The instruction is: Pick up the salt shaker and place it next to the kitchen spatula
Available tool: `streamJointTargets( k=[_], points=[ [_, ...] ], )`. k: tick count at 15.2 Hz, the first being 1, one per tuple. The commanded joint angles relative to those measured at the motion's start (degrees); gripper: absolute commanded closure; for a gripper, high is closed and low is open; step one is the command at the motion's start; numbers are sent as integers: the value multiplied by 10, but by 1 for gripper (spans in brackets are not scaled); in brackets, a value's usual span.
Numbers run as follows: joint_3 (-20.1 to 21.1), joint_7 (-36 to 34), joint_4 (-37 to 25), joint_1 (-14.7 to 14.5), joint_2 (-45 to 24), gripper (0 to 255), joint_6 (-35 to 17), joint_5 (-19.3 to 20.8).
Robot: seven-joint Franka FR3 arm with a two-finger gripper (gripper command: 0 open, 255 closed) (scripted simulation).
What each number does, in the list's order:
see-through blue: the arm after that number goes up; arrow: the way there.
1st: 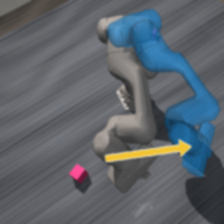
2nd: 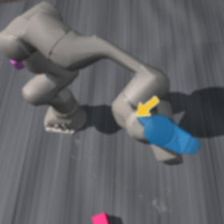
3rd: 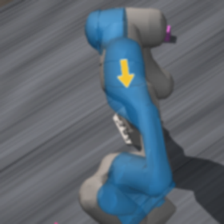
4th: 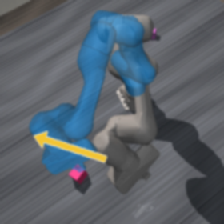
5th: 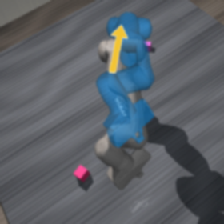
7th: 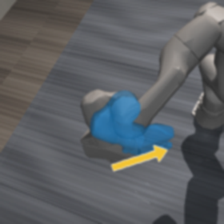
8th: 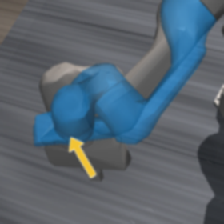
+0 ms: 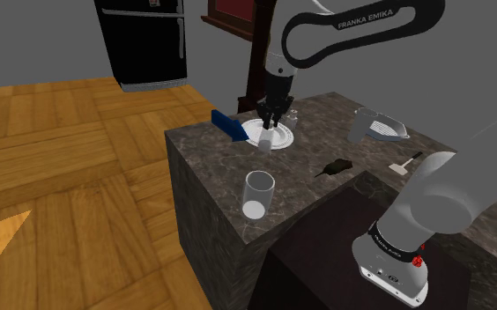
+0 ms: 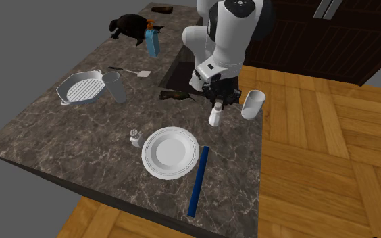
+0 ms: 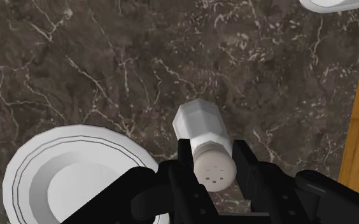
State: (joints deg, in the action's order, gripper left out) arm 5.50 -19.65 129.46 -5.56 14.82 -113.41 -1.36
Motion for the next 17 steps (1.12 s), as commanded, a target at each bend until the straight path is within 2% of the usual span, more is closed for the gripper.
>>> streamJointTargets(
  k=[1,17],
  points=[
    [0,0,-12,0,4,255,16,0],
    [-3,1,-117,1,16,255,134,0]
  ],
)
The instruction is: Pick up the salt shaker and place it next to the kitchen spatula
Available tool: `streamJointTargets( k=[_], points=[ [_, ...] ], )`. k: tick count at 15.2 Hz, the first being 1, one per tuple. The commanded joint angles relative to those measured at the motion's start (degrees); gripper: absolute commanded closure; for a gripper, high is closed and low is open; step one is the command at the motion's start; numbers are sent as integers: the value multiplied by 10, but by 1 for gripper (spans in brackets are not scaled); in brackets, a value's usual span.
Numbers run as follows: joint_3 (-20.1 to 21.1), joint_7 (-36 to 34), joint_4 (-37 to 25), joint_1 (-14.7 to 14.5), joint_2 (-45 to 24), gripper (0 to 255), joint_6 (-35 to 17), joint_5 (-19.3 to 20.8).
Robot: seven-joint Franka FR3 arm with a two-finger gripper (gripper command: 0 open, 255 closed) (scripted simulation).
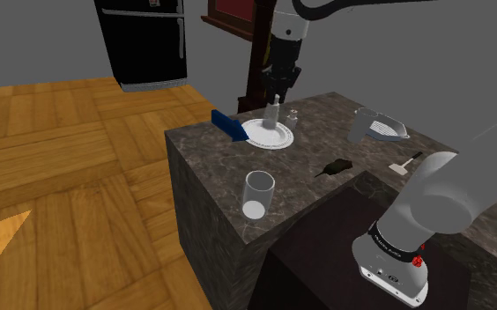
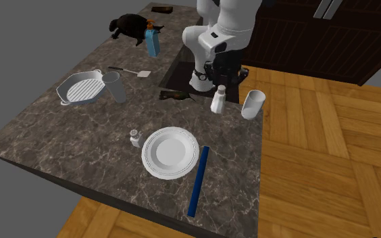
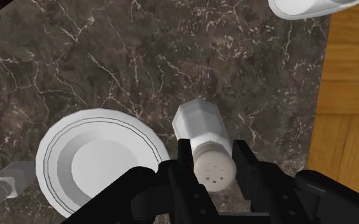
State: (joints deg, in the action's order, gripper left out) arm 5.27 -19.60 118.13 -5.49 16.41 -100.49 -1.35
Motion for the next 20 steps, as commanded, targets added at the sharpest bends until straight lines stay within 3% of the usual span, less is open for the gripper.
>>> streamJointTargets(
  k=[1,10,20],
  points=[
    [-6,9,15,3,20,255,5,1],
    [-69,93,150,34,182,255,33,27],
    [-156,197,237,86,338,255,96,99]
  ],
)
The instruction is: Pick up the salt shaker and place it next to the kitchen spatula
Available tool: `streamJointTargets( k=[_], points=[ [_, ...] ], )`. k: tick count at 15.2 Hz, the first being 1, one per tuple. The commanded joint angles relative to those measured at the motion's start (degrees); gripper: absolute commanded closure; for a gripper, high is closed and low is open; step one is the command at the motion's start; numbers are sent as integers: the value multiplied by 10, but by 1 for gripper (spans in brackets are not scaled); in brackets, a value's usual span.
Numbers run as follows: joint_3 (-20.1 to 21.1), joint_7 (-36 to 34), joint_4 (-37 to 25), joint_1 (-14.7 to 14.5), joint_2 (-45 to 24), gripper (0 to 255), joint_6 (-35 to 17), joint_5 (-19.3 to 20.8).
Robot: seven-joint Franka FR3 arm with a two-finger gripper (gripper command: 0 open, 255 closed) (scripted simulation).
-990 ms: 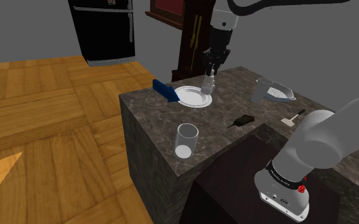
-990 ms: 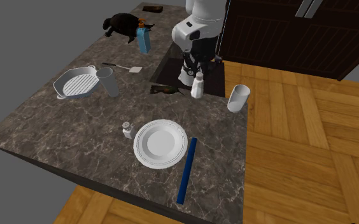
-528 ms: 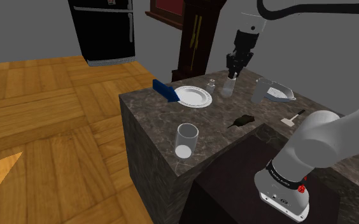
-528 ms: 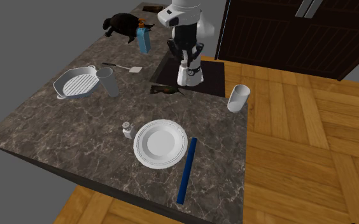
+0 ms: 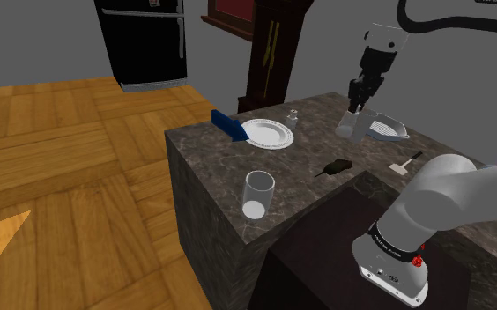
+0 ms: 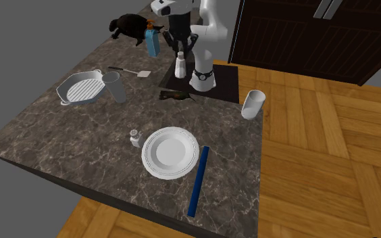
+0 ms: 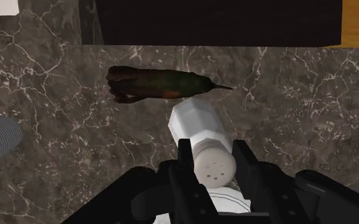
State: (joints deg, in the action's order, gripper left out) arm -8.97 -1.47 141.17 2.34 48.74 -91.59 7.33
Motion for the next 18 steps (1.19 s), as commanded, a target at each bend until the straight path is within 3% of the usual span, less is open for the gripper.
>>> streamJointTargets(
  k=[1,9,18],
  points=[
    [-23,27,12,14,27,255,14,21],
    [-109,128,27,67,110,255,68,106],
    [-218,253,-7,114,149,255,109,213]
  ],
)
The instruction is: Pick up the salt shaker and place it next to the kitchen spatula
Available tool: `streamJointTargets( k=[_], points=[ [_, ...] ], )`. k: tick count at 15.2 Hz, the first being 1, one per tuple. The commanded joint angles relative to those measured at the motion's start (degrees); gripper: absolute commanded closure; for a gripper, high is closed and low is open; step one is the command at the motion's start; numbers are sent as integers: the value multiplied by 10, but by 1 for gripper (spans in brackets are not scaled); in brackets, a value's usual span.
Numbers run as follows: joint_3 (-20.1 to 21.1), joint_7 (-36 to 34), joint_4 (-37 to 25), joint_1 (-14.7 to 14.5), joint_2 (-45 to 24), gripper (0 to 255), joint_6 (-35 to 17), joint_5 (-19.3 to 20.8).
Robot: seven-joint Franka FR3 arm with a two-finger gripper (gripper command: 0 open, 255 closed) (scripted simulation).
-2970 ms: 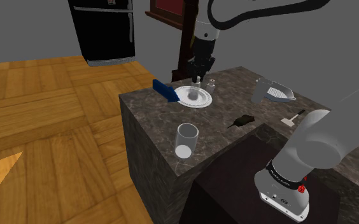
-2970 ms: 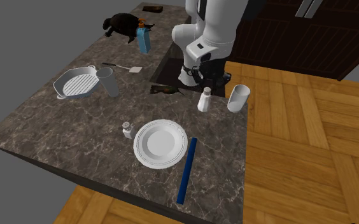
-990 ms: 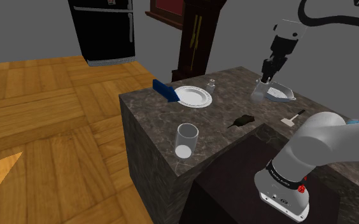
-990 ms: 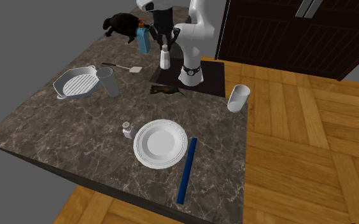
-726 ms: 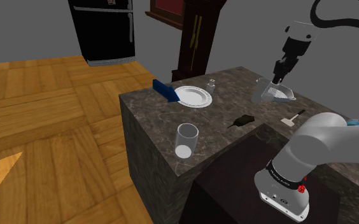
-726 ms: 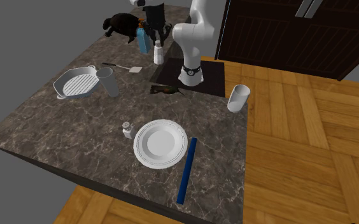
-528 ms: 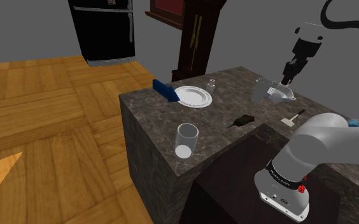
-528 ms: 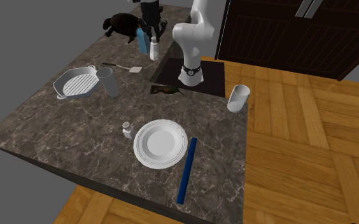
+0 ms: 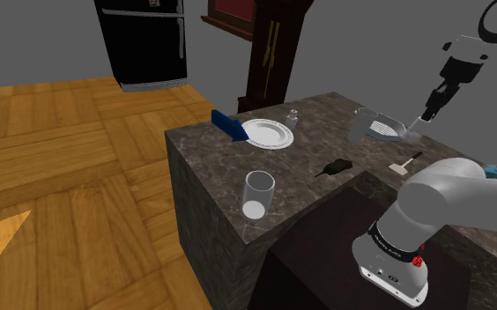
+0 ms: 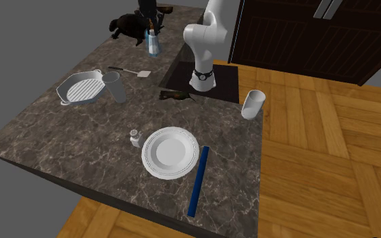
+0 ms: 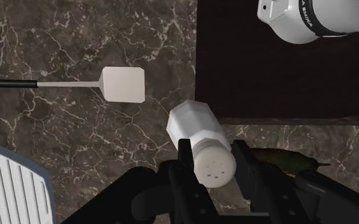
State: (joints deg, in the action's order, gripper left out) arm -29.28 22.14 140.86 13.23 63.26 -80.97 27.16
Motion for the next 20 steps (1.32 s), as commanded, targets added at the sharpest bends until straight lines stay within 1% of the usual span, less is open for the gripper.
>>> streamJointTargets(
  k=[1,11,20],
  points=[
    [-31,34,-12,10,5,255,7,30],
    [-66,27,68,26,30,255,-49,64],
    [-106,21,133,42,43,255,-102,102]
  ],
)
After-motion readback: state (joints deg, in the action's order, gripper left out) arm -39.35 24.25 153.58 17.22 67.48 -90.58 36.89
